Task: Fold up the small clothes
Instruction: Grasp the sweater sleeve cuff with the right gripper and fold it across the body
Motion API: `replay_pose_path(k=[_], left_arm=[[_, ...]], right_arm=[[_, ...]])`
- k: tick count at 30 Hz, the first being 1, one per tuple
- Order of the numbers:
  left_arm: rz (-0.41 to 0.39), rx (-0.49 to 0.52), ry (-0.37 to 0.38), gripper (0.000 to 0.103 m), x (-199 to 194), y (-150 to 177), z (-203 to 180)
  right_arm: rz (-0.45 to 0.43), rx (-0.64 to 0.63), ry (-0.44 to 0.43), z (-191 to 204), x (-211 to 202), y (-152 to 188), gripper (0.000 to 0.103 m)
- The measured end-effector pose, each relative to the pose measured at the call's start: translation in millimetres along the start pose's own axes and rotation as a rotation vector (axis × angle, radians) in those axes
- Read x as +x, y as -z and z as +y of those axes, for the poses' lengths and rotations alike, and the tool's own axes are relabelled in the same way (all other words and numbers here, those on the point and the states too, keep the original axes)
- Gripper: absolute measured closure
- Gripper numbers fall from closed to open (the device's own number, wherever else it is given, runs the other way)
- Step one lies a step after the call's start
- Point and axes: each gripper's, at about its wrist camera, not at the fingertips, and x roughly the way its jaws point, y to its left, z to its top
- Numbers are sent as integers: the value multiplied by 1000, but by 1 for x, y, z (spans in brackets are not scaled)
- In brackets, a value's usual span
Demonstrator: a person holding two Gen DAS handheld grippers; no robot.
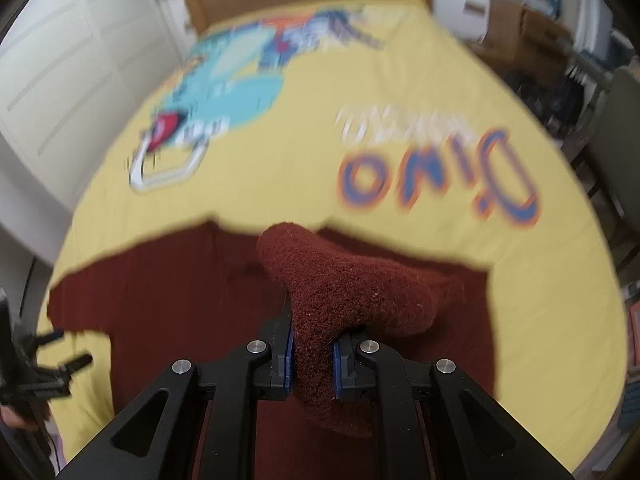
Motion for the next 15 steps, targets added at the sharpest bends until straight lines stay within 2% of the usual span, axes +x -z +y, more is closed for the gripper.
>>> replay_pose_path(k=[5, 9, 15], left_arm=[[21, 20, -3, 1, 7, 7, -2], [30, 28, 1, 1, 10, 10, -5], [29, 31, 6, 1, 10, 10, -8]], right_arm=[[143, -3, -14, 9, 52, 45, 89], [194, -7, 2, 14, 75, 67, 88], [227, 25, 23, 7, 90, 78, 87]])
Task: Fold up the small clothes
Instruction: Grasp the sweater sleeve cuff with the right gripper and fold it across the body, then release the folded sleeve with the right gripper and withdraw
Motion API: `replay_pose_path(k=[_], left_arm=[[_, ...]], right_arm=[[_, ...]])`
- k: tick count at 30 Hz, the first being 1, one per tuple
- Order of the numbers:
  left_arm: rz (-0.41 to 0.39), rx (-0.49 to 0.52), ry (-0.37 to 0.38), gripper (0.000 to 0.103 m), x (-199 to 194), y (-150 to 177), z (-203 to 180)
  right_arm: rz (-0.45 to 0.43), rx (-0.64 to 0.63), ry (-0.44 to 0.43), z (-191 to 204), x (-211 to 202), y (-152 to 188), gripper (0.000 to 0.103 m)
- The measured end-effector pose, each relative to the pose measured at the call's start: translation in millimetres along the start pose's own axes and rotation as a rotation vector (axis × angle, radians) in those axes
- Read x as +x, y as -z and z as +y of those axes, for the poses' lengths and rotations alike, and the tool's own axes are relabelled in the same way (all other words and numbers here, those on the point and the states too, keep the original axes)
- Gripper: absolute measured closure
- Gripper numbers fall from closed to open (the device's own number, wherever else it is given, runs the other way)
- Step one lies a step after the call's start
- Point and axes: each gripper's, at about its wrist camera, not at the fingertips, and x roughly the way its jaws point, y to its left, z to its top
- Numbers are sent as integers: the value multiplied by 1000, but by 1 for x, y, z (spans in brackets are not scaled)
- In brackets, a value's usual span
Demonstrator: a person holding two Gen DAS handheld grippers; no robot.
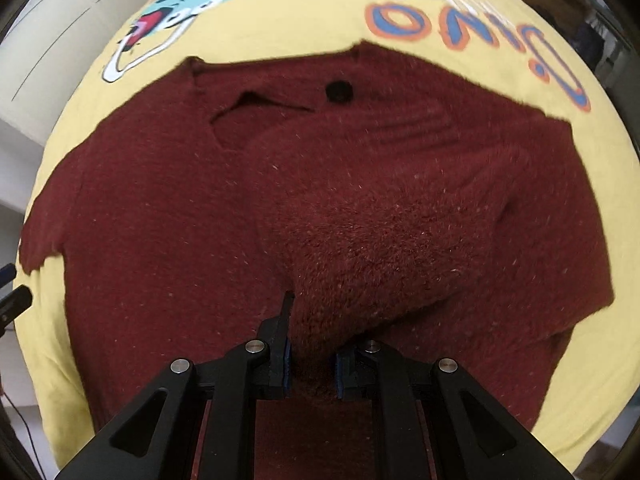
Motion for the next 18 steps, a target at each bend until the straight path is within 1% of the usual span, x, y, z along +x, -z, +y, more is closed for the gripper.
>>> replay_pose_path(k=[8, 10, 11, 13, 14, 15, 16, 17, 18], left_arm=[[3, 0, -6, 1, -1, 2, -1], [1, 2, -5, 1, -3, 2, -1], [-1, 5, -7, 1, -3, 2, -1], [-2, 7, -10, 1, -3, 1, -2], [-3, 7, -10, 1, -4, 1, -3], [-4, 6, -8, 1, -4, 1, -3], [-5, 6, -7, 1, -5, 1, -3], [-5, 7, -5, 1, -6, 2, -3], [-3, 9, -5, 1, -6, 2, -4]], right_arm=[[15, -49, 52, 4, 11, 0, 85], [20, -53, 52, 6, 12, -1, 82], [22, -56, 51, 8, 13, -2, 77], [32, -69, 56, 10, 16, -4, 60], [39, -76, 60, 11, 18, -5, 48], [41, -84, 63, 13, 19, -6, 45], [41, -89, 65, 15, 22, -6, 44], [41, -96, 68, 16, 23, -6, 40], [41, -101, 67, 17, 24, -5, 31]])
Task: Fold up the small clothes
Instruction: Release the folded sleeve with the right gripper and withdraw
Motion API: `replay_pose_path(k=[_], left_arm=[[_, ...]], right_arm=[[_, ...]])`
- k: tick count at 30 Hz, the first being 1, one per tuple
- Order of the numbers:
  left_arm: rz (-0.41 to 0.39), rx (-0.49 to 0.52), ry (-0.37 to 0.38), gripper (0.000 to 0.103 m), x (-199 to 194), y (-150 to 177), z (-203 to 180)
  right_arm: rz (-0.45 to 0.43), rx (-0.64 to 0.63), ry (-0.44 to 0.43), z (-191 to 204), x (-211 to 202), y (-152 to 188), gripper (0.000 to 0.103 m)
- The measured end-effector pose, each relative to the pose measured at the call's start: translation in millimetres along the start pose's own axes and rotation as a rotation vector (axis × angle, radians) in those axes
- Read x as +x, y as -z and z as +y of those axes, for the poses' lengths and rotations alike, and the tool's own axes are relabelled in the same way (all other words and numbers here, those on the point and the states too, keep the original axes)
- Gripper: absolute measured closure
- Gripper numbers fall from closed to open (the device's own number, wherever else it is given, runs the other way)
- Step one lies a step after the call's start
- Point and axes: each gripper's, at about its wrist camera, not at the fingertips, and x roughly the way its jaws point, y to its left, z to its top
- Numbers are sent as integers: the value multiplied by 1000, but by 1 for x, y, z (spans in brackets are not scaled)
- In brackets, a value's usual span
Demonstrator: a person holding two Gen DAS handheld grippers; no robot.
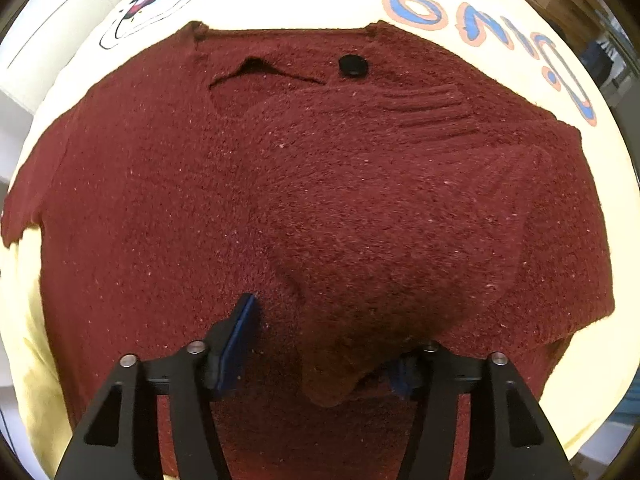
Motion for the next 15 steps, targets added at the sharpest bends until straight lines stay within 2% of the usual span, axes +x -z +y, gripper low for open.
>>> replay_pose_path(k=[2, 7, 11, 15], left_arm=[[5, 9, -4, 1, 0, 0, -1], [0, 31, -15, 1, -2, 1, -4], [-8, 49, 1, 1, -3, 1, -11], [-12, 85, 6, 1, -2, -1, -25]], right_arm=[[0, -13, -3, 4, 0, 0, 20], [-3, -46, 31, 5, -14, 11, 16], [12, -28, 50, -16, -28, 16, 1], [8, 2, 75, -42, -41, 32, 1]])
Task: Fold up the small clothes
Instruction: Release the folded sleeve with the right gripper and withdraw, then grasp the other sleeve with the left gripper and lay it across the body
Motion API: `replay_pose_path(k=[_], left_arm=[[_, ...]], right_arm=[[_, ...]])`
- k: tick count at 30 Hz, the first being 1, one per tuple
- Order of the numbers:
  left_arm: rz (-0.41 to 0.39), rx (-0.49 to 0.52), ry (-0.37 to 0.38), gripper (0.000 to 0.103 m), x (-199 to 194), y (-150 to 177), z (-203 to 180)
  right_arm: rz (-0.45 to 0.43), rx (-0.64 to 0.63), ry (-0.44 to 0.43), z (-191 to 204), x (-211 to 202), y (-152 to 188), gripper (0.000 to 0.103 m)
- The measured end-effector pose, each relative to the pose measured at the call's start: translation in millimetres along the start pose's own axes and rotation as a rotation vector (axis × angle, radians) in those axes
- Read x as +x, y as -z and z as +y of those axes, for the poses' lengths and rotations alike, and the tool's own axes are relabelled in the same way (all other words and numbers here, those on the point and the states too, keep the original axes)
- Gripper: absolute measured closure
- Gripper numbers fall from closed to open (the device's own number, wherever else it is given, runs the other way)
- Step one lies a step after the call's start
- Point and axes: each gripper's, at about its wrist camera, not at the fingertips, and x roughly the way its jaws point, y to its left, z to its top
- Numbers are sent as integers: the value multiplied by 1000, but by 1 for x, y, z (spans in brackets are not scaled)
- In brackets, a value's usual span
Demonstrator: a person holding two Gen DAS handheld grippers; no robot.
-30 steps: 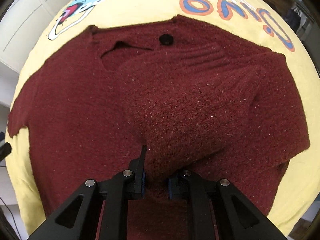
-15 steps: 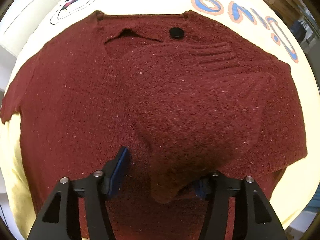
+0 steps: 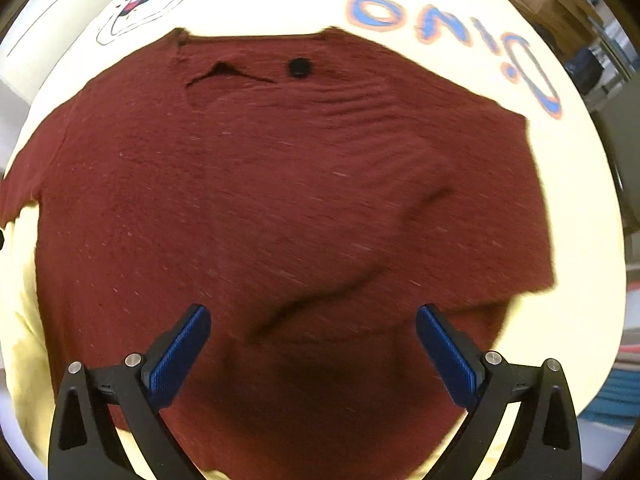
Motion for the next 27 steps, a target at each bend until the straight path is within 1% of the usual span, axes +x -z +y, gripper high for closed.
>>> replay_pose_path(k=[2, 4, 6, 8, 13, 16, 17, 20, 22, 27], left_arm=[[1, 19, 7, 1, 2, -3, -9], [-2, 43, 31, 1, 5, -8, -19], [-1, 80, 55, 1, 10, -15, -32], [10, 107, 59, 1, 17, -23, -47], [34, 203, 118, 1, 30, -47, -101], [28, 281, 139, 1, 34, -56, -141], [30, 303, 142, 1, 37, -59, -153], [42, 374, 140, 1, 48, -65, -191], [49, 411, 140, 1, 55, -67, -209], [72, 502, 96, 1, 80, -74, -251]], right_arm=[[-11, 16, 30, -14, -6, 7, 1], [-30, 48, 48, -28, -12, 15, 1], [-40, 93, 48, -41, -16, 24, 1], [-46, 138, 36, -65, -18, 37, 1], [-61, 222, 32, -93, -19, 54, 1], [-72, 269, 25, -107, -22, 62, 1], [-74, 281, 23, -105, -18, 64, 1], [-79, 312, 12, -113, -19, 72, 1], [-81, 328, 3, -119, -17, 76, 1], [-81, 355, -9, -130, -15, 84, 1]])
